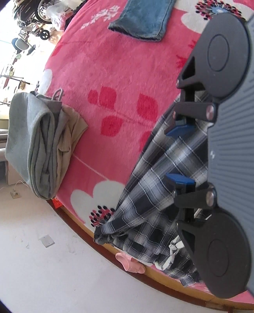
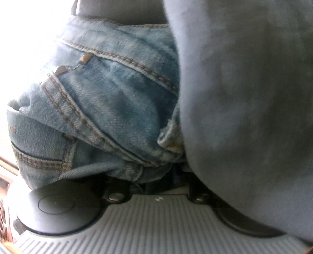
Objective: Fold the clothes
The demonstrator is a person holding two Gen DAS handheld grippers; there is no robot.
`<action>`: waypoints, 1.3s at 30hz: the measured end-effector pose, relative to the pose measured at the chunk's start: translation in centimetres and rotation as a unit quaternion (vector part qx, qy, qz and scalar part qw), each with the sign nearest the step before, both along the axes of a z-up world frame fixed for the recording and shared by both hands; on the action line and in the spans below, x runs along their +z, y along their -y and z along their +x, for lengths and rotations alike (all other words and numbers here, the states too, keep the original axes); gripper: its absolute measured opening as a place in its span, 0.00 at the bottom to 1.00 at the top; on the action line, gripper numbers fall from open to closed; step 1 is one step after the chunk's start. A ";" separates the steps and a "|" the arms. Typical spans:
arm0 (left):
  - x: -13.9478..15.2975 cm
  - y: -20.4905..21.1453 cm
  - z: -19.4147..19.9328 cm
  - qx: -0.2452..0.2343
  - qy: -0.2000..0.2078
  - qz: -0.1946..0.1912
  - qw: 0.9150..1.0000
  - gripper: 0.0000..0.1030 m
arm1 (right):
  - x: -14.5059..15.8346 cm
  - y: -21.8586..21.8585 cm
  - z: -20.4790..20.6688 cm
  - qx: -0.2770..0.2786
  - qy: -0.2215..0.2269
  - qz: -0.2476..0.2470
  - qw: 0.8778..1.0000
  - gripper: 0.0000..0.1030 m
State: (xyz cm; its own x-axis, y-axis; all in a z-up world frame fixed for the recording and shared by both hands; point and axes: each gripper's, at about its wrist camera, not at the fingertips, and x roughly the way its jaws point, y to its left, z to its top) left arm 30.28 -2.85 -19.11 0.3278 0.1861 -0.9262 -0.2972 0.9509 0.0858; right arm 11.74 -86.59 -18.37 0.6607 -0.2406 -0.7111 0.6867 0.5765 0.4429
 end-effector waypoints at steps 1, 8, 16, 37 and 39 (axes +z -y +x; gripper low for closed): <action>0.1 0.2 0.1 -0.001 0.000 0.003 1.000 0.43 | 0.1 1.3 0.4 -0.004 0.001 -0.001 1.000 0.19; 0.3 0.0 -0.1 0.012 -0.009 0.009 1.000 0.44 | 0.3 11.0 4.5 -0.054 0.004 -0.013 0.998 0.18; 0.4 -2.1 -0.8 0.022 -0.005 -0.022 1.000 0.46 | -0.1 14.5 4.6 -0.051 -0.038 -0.005 0.998 0.23; 2.4 -13.5 -7.2 0.002 0.048 -0.057 0.997 0.46 | 5.8 -28.2 -8.5 0.388 -0.153 0.021 0.909 0.46; 3.3 -16.5 -8.4 0.027 0.057 -0.044 0.997 0.46 | 6.1 -33.1 -7.0 0.458 -0.152 -0.019 0.875 0.46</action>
